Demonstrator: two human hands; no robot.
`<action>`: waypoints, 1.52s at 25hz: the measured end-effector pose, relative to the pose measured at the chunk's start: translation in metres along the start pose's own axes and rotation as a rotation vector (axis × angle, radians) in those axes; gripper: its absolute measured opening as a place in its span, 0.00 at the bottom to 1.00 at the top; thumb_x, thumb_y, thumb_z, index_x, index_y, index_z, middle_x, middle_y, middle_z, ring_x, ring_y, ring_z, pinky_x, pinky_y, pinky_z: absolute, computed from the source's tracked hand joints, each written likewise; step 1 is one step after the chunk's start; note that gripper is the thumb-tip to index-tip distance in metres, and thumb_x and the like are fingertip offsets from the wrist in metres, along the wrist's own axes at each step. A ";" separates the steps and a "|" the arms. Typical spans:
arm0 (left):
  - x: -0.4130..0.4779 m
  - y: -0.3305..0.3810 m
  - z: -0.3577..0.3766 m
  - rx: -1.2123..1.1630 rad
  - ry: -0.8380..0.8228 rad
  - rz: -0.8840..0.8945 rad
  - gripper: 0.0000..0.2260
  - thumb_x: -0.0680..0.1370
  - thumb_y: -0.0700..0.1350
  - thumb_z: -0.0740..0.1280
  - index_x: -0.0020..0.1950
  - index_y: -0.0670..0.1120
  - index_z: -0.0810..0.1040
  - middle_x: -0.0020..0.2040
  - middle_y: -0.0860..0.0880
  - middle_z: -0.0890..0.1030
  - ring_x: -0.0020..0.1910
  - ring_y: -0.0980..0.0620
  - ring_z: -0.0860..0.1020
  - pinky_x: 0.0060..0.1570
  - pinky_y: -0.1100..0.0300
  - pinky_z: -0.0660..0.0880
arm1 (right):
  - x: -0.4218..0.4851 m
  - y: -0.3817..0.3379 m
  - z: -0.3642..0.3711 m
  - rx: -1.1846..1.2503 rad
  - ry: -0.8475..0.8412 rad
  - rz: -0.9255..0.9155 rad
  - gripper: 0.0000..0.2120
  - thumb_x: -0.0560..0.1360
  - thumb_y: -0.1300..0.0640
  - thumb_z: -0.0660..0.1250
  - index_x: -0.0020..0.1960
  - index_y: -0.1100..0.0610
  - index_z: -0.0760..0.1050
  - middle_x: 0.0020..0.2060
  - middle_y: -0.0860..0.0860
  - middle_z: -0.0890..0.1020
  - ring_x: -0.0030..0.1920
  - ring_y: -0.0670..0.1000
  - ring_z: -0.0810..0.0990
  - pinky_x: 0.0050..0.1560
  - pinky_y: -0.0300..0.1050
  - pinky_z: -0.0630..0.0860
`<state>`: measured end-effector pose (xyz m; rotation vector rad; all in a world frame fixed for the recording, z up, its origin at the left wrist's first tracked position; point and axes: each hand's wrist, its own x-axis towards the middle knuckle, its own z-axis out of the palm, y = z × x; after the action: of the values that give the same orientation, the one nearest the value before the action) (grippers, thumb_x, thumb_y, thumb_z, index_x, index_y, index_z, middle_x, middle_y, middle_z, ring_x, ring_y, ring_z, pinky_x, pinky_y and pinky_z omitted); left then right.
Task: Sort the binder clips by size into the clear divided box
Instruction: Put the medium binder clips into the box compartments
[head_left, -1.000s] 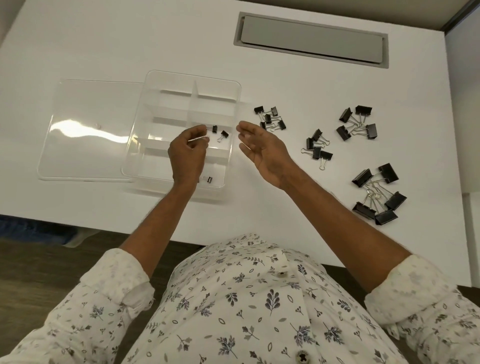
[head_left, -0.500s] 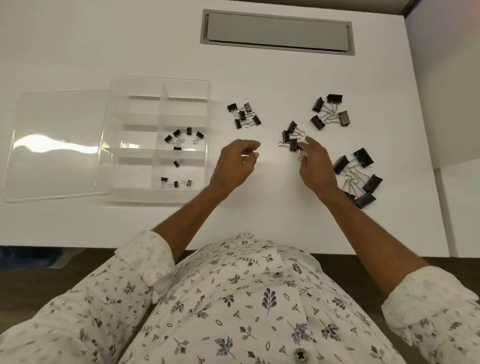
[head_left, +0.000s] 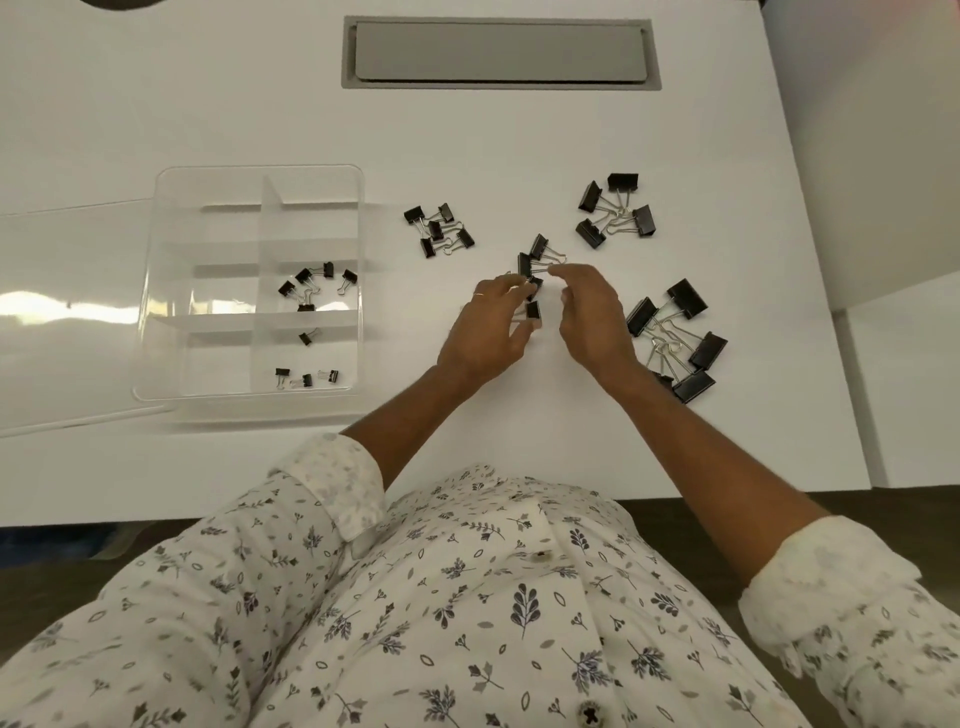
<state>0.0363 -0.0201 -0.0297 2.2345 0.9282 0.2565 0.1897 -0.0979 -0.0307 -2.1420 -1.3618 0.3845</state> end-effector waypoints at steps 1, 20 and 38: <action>0.002 0.002 0.002 0.075 -0.031 0.028 0.21 0.81 0.51 0.68 0.73 0.46 0.75 0.74 0.47 0.73 0.73 0.44 0.69 0.65 0.48 0.73 | 0.009 0.002 -0.003 -0.035 -0.024 -0.028 0.23 0.77 0.72 0.58 0.69 0.60 0.75 0.65 0.56 0.79 0.64 0.58 0.77 0.67 0.47 0.72; -0.067 -0.040 -0.015 0.133 0.213 -0.094 0.18 0.80 0.47 0.71 0.69 0.48 0.78 0.66 0.47 0.77 0.64 0.47 0.75 0.59 0.54 0.74 | 0.011 0.003 0.008 -0.198 -0.198 -0.275 0.10 0.80 0.63 0.65 0.61 0.57 0.79 0.54 0.53 0.81 0.53 0.57 0.77 0.46 0.56 0.79; -0.078 -0.029 -0.011 0.060 0.169 -0.138 0.09 0.81 0.43 0.67 0.60 0.45 0.82 0.57 0.47 0.81 0.58 0.47 0.77 0.54 0.47 0.79 | -0.011 -0.024 0.012 0.269 0.003 0.120 0.11 0.77 0.58 0.68 0.59 0.56 0.79 0.56 0.48 0.82 0.51 0.47 0.83 0.53 0.38 0.78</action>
<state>-0.0405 -0.0530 -0.0354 2.2166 1.1891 0.3633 0.1615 -0.0961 -0.0266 -2.0025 -1.1130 0.5767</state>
